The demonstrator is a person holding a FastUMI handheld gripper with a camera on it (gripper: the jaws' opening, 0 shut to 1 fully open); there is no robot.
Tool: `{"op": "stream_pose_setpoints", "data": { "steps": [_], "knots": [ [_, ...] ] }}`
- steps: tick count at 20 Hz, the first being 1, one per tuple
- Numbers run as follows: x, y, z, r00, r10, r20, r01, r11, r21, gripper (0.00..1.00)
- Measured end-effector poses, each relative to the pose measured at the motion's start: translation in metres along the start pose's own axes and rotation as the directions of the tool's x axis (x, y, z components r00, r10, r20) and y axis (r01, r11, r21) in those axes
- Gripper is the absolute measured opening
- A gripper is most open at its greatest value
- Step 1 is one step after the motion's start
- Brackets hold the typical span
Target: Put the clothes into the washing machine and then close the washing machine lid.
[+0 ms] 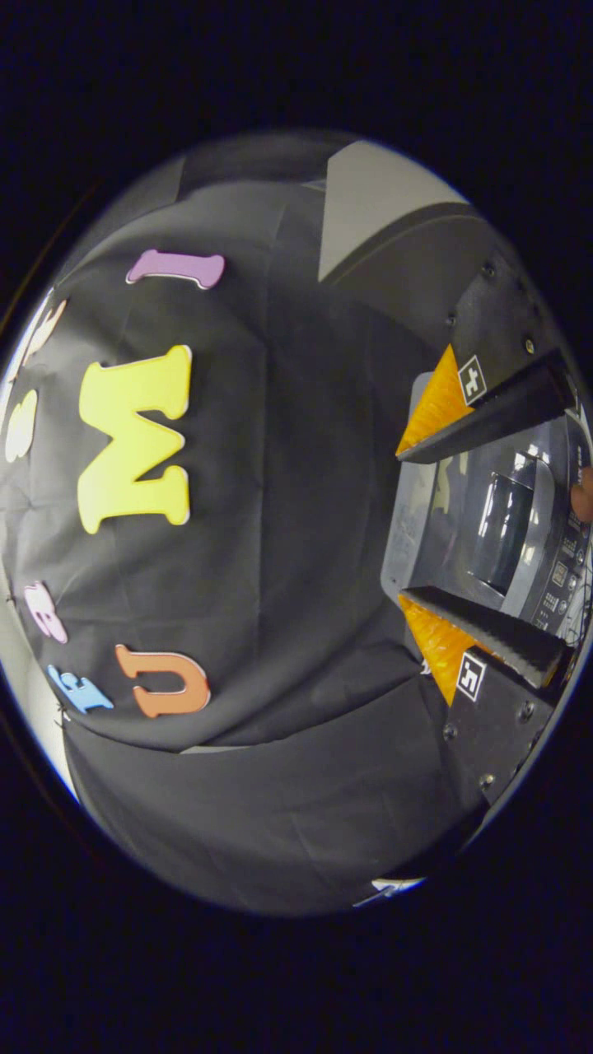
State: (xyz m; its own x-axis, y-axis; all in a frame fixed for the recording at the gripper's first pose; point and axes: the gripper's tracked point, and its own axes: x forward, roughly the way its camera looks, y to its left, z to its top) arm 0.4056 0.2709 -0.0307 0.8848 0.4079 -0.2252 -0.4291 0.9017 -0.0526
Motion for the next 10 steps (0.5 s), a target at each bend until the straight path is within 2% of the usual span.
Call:
{"op": "stream_pose_setpoints", "data": {
  "steps": [4, 10],
  "knots": [
    [-0.063, -0.019, 0.014, 0.995, -0.043, 0.095, 0.039, 0.999, 0.038, 0.94],
    [-0.194, -0.058, 0.011, 0.96, -0.181, 0.215, 0.167, 0.983, 0.082, 0.95]
  ]
}}
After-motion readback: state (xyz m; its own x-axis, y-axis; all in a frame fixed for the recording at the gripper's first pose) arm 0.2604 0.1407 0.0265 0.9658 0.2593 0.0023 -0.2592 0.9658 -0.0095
